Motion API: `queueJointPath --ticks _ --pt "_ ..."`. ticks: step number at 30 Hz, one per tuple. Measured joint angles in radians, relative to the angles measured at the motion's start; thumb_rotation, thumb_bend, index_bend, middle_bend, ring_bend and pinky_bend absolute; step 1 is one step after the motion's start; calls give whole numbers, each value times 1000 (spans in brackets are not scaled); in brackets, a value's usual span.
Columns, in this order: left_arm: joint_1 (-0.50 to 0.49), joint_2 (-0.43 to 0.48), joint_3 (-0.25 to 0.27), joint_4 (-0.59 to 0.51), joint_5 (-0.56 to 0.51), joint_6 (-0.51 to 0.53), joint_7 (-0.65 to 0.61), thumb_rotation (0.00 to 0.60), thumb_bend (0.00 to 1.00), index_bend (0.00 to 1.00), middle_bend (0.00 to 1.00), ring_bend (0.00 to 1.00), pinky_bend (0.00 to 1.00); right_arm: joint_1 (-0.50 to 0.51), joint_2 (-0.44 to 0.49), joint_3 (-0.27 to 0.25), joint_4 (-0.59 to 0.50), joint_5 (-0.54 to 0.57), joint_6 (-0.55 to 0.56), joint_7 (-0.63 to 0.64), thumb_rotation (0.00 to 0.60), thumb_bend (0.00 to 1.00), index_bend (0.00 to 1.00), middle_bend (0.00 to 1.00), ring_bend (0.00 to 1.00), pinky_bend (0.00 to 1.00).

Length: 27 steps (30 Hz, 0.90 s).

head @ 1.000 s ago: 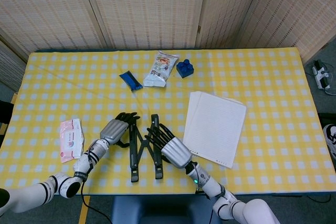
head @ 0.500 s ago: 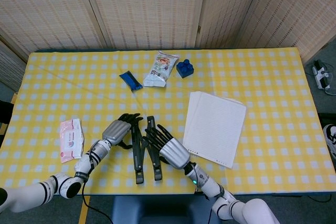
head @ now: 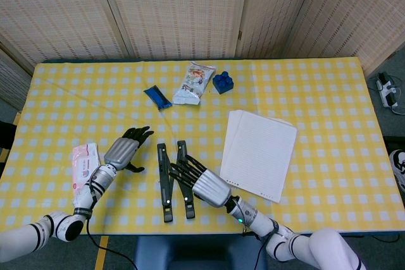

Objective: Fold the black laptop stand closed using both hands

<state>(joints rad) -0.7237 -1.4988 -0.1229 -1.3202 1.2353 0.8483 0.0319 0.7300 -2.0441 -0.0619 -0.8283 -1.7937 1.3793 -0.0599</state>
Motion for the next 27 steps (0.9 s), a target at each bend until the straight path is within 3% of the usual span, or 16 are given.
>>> queueJointPath --ticks 6,12,17,27 --pt "24 51 -4 -39 -3 28 -11 600 193 0 0 0 0 79 205 19 -387 52 -249 -146 600 201 0 0 0 0" --pt "40 79 -5 -55 -5 41 -24 600 194 0 0 0 0 192 355 70 -597 183 -587 -318 600 202 0 0 0 0" --pt "47 81 -3 -44 -7 39 -38 600 193 0 0 0 0 290 396 122 -639 314 -753 -451 600 201 0 0 0 0" --pt "56 77 -3 -13 -8 30 -74 600 193 0 0 0 0 384 350 153 -574 393 -849 -524 600 201 0 0 0 0"
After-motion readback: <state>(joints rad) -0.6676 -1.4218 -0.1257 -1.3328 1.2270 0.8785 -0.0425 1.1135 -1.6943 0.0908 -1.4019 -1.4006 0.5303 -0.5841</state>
